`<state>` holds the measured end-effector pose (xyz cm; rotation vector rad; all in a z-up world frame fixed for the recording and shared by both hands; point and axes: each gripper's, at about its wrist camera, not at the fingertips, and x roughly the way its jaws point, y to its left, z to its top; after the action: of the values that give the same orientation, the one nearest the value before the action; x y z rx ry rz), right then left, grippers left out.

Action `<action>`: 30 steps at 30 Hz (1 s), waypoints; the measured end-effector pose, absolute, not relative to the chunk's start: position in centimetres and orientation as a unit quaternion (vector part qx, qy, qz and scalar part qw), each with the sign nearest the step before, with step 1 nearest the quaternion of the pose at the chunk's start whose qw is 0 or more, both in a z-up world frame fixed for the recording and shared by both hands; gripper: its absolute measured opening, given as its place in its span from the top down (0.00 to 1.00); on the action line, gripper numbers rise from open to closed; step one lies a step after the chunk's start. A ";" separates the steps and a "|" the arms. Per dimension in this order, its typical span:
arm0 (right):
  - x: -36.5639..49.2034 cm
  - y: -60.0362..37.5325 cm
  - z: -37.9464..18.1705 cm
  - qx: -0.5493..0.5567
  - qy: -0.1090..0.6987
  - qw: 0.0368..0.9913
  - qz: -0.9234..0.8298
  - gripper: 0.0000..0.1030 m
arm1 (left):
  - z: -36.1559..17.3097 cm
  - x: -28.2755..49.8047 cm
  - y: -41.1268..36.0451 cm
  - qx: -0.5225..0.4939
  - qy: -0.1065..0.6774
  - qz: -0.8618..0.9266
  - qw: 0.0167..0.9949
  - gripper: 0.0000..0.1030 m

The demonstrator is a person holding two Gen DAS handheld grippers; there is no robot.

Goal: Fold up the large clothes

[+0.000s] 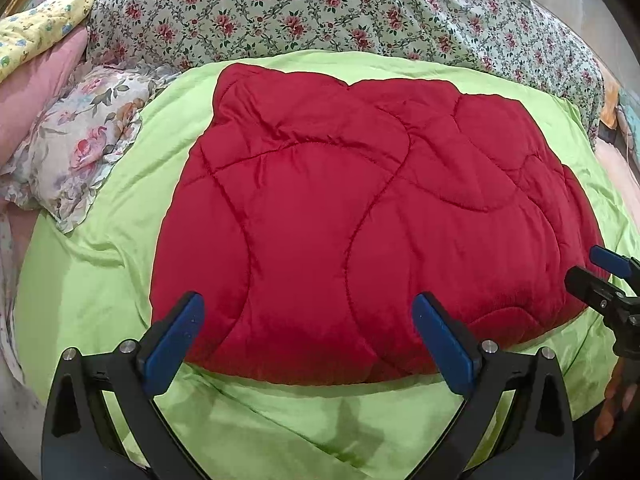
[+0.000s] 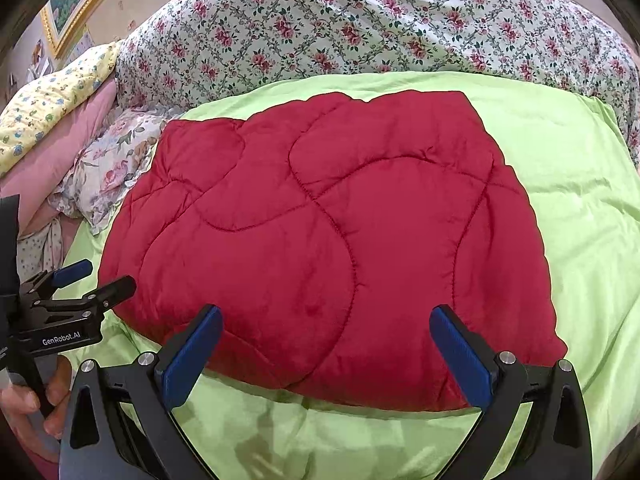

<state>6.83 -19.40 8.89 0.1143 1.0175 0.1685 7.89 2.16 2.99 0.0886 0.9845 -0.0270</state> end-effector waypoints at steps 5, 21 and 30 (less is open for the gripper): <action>6.9 -19.4 8.7 0.056 0.488 0.868 0.080 0.00 | 3.0 8.0 2.1 0.044 0.472 -0.012 0.881 0.00; 7.0 -19.1 8.7 0.058 0.486 0.868 0.080 0.00 | 3.1 8.0 1.9 0.044 0.462 -0.019 0.886 0.00; 7.0 -19.0 8.6 0.058 0.486 0.868 0.080 0.00 | 3.2 8.1 1.8 0.045 0.459 -0.018 0.887 0.00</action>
<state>6.98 -19.00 8.61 0.1216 1.0175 0.1677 8.08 1.84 3.24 0.0925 0.9546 -0.0369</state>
